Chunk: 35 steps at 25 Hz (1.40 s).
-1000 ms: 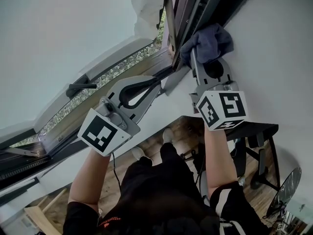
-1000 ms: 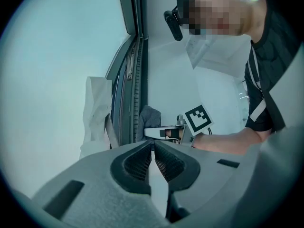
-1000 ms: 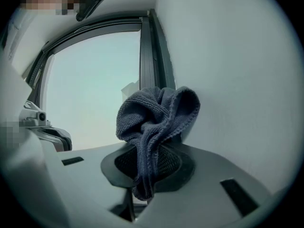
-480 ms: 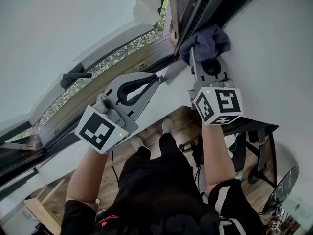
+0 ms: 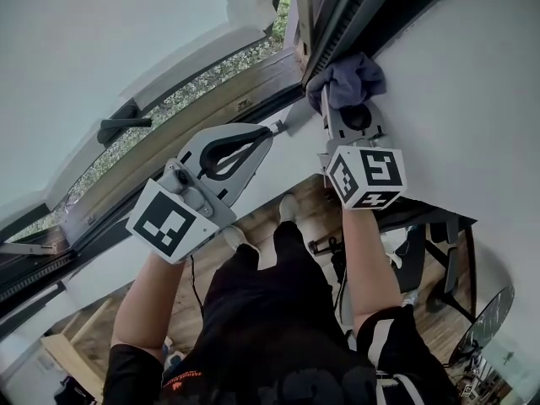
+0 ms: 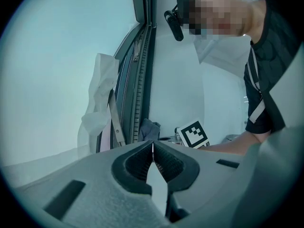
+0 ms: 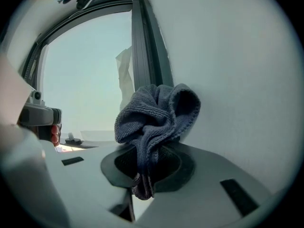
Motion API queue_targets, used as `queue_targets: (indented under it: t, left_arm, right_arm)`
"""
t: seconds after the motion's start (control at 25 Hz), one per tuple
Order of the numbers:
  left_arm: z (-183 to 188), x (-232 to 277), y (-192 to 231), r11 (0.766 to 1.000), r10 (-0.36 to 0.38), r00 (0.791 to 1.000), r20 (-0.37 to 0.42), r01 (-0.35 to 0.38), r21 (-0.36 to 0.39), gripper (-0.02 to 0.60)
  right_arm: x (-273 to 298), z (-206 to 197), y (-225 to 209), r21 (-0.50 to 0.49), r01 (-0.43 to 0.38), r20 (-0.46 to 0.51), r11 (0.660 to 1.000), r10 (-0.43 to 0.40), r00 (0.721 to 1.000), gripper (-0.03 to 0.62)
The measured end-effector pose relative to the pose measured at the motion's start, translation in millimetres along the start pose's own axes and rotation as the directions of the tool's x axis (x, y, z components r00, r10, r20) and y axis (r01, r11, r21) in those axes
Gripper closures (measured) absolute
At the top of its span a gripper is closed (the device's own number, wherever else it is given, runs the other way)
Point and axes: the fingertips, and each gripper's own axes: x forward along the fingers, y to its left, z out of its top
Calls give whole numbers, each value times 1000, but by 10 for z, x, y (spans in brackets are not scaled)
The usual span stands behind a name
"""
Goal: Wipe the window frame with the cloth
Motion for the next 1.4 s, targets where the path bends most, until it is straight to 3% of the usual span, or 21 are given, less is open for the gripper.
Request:
queue_targets:
  t: [0.52,0.96,1.16,1.4]
  left_arm:
    - [-280,66,-5,999,-5,999,-33,4,-41,558]
    - [-348,84,-12,998,-1,999,-32,-1,-58,561]
    - [-273,76,-3,1000,-1,1000,6,1,-16,563]
    - [14,42,-55,1000,-5,999,36,5,13,563]
  right_arm:
    - [125,-671,-91,69,11,-117,998,-3,993,543]
    - [138,-962,-92,78,13,-183,997,2,983,543]
    - [5,-787,-78,58,19,-134,998,-11,991,543]
    - [-238,-134,7,3,21,4,1000,-21,1000,543]
